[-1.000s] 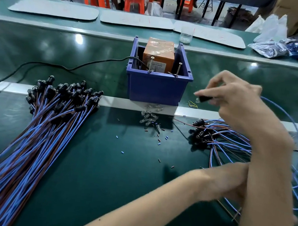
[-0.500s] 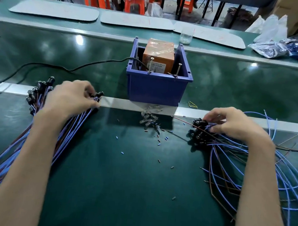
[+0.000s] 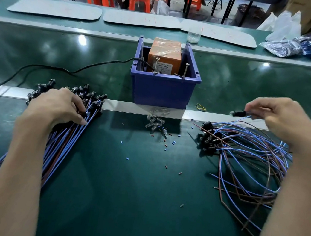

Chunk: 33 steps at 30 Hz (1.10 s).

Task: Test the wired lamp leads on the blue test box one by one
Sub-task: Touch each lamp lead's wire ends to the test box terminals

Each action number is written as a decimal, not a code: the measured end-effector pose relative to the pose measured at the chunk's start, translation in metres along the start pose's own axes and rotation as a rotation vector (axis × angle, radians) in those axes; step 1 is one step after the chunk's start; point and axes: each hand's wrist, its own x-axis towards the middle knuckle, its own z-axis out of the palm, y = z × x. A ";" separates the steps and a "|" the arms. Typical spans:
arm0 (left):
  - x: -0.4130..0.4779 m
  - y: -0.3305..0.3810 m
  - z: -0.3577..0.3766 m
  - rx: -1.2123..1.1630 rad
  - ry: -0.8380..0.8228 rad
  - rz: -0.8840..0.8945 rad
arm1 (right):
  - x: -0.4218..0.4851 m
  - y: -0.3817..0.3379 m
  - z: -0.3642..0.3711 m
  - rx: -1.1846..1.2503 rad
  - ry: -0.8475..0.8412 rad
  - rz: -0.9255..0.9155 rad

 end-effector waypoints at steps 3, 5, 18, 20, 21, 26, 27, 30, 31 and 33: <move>-0.002 0.000 -0.002 -0.032 -0.008 0.002 | -0.004 0.000 -0.011 -0.214 -0.045 0.105; -0.005 0.001 -0.005 -0.032 -0.034 0.001 | -0.006 -0.003 -0.017 -0.171 -0.049 0.096; -0.087 0.177 0.094 -0.687 -0.309 0.685 | 0.008 -0.038 0.037 0.088 -0.372 -0.175; -0.084 0.180 0.108 -0.695 -0.209 0.651 | 0.008 -0.035 0.037 0.216 -0.393 -0.169; -0.084 0.182 0.112 -0.693 -0.173 0.640 | 0.007 -0.034 0.035 0.254 -0.415 -0.156; -0.072 0.174 0.104 -0.766 -0.045 0.601 | 0.005 -0.017 0.014 0.045 -0.245 -0.071; -0.067 0.170 0.101 -0.746 -0.052 0.593 | 0.003 -0.014 0.007 -0.006 -0.179 -0.047; -0.066 0.166 0.102 -0.516 -0.079 0.635 | -0.002 -0.015 -0.003 -0.193 -0.112 0.052; -0.070 0.169 0.105 -0.438 -0.074 0.668 | -0.003 -0.017 -0.003 -0.272 -0.078 0.080; -0.081 0.180 0.112 -0.326 -0.045 0.748 | -0.002 -0.021 -0.005 -0.369 0.009 0.109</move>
